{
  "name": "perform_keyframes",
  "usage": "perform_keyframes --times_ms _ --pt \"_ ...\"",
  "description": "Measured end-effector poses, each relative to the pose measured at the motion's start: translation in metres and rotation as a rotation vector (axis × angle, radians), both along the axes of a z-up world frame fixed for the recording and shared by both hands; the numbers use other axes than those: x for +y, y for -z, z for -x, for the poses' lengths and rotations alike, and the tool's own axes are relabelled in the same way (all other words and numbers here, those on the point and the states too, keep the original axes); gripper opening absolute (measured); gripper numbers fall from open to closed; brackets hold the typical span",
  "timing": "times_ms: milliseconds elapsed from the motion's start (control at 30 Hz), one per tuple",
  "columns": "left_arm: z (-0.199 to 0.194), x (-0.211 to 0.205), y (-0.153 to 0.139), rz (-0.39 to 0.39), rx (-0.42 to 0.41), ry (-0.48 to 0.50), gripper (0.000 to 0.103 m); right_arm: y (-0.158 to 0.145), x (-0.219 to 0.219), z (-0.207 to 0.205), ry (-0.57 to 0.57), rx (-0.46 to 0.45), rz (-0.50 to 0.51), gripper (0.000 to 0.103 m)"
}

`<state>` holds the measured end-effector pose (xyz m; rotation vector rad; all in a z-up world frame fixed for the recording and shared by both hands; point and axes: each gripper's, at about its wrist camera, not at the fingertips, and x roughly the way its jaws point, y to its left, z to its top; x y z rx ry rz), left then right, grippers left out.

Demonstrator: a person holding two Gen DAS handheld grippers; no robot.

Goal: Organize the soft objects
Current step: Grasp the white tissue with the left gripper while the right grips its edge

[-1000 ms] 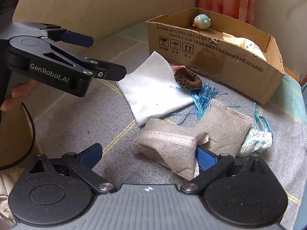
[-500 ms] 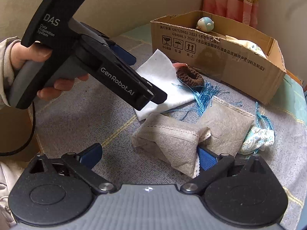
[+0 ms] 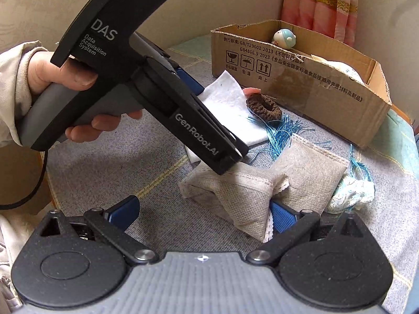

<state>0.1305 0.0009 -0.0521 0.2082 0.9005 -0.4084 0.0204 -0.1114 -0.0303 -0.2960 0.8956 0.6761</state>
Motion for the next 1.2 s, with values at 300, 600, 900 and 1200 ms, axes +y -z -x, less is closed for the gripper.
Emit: perform_keyframes --times_ms 300,600,900,1200 --pt "-0.002 0.025 0.002 0.013 -0.010 -0.059 0.103 0.001 -0.001 0.002 -0.001 -0.004 0.006 0.103" --pt "0.006 0.019 -0.006 0.031 -0.036 -0.022 0.062 0.001 0.003 0.004 -0.002 -0.018 0.024 0.103" --pt "0.030 0.024 -0.011 -0.009 -0.049 -0.044 0.036 0.003 0.004 0.004 -0.003 -0.031 0.042 0.103" --pt "0.059 0.044 -0.013 -0.067 -0.054 -0.120 0.039 -0.008 0.002 -0.003 0.054 -0.055 0.009 0.103"
